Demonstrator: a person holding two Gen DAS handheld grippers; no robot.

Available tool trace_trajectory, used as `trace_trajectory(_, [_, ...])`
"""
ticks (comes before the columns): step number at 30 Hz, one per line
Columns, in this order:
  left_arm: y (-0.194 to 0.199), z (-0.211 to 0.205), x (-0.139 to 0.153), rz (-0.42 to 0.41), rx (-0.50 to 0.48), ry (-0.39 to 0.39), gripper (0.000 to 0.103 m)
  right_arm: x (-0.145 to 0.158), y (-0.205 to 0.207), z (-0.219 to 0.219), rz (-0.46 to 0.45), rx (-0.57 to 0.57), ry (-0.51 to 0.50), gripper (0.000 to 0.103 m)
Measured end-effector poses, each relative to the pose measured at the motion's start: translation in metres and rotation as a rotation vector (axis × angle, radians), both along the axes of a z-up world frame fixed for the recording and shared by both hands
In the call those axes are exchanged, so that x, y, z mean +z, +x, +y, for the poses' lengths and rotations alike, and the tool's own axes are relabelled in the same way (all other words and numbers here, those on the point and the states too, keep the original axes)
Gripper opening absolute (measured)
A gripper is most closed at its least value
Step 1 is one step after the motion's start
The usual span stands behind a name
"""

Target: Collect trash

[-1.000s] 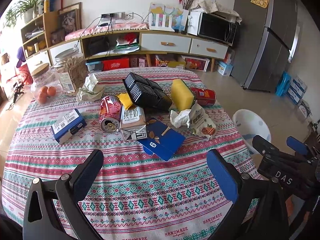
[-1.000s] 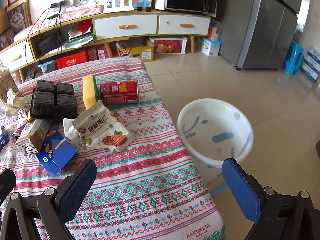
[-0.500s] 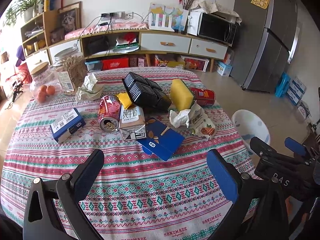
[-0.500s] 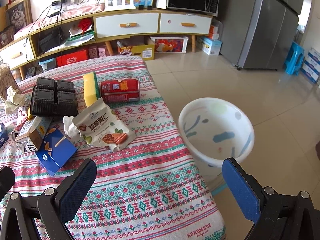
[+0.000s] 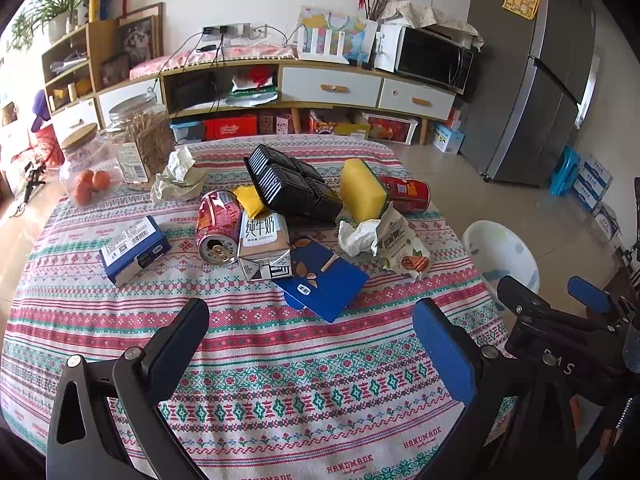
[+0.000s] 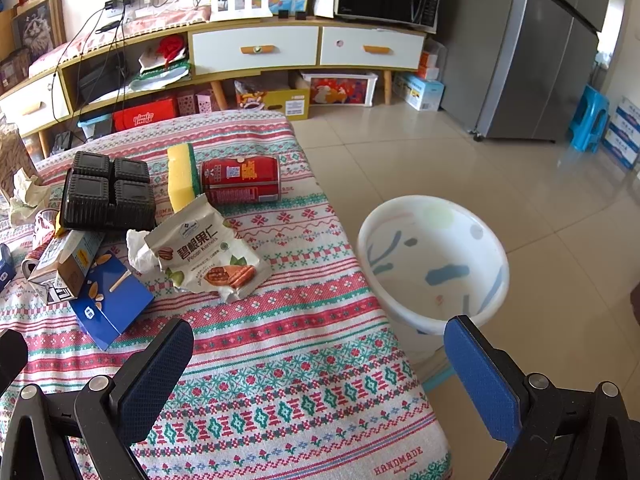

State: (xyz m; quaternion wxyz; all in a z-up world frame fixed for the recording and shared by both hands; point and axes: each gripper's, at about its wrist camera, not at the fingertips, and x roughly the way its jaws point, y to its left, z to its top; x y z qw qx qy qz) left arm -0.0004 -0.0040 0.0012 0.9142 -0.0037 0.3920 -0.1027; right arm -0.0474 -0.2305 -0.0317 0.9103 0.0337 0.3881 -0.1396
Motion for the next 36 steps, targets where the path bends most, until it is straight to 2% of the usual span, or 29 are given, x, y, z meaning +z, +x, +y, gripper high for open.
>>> trace_trajectory(32, [0.000, 0.005, -0.003, 0.012, 0.001, -0.014, 0.099, -0.003, 0.002, 0.003, 0.012, 0.007, -0.007, 0.103])
trace_trajectory(34, [0.003, 0.010, -0.001, 0.009, 0.005, -0.008, 0.099, -0.005, 0.004, 0.003, 0.019, 0.017, 0.003, 0.103])
trace_trajectory(36, [0.012, 0.027, 0.005, 0.009, 0.041, -0.011, 0.099, -0.008, 0.011, -0.003, 0.043, 0.039, 0.059, 0.103])
